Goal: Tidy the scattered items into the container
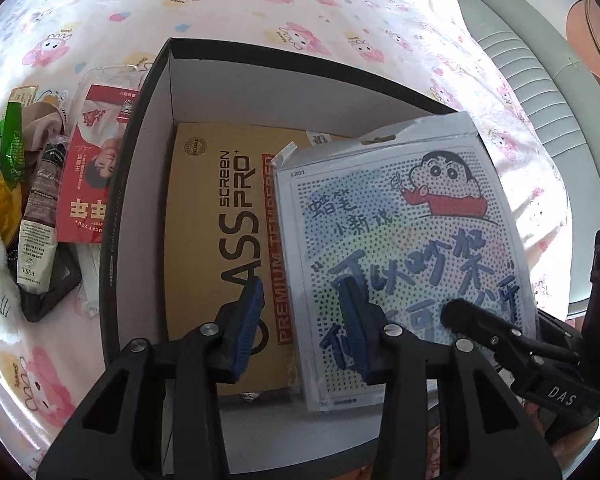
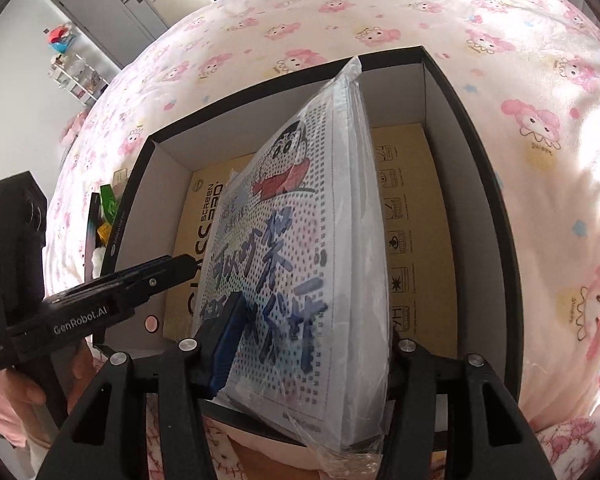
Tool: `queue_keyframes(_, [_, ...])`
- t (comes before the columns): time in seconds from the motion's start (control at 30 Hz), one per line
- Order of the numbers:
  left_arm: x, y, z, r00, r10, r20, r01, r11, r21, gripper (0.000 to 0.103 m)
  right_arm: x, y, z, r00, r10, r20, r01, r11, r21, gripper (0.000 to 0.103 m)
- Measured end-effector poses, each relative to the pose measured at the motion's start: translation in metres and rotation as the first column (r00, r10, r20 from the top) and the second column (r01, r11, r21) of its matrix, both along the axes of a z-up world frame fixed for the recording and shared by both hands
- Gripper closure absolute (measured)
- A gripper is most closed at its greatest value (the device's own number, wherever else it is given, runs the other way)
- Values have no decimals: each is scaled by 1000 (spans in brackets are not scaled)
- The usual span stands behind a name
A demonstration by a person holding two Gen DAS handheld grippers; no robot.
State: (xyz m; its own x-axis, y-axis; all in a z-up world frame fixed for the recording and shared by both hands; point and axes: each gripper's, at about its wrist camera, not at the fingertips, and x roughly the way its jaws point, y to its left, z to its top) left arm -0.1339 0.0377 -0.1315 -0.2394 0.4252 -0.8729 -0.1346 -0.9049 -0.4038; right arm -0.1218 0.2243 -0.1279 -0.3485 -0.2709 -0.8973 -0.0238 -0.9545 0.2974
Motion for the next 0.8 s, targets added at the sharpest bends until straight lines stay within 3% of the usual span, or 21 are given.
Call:
queue_keyframes(0.1, [4,1,0,1000,-7,4,7,1000,4,63,-2,1,6,1000,-5,1,5,999,36,54])
queue_keyframes(0.2, [6,2,0,1000,-7,11,7,1000,6,63,-10,-6,-1,993,106,51,-99,989,-113,47])
queue_keyframes(0.23, [7,2,0,1000,-7,12,7,1000,3,63,-12,-11,-6,989,131,72,-122,986,-116,47])
queue_keyframes(0.33, [13,4,0,1000,-16,11,16,1000,-8,62,-10,-24,-12,984,150,98,-151,989,5,47])
queue_keyframes(0.57, [21,14,-10,996,-51,68,54,998,-42,61,8,4,12,997,43,59,-50,992,114,46])
queue_keyframes(0.7, [26,10,-9,997,-48,64,51,998,-43,61,19,42,21,999,-39,6,39,996,-84,46])
queue_keyframes(0.8, [31,14,-8,997,-52,58,57,996,-73,61,13,43,19,997,-77,-6,77,997,-33,46])
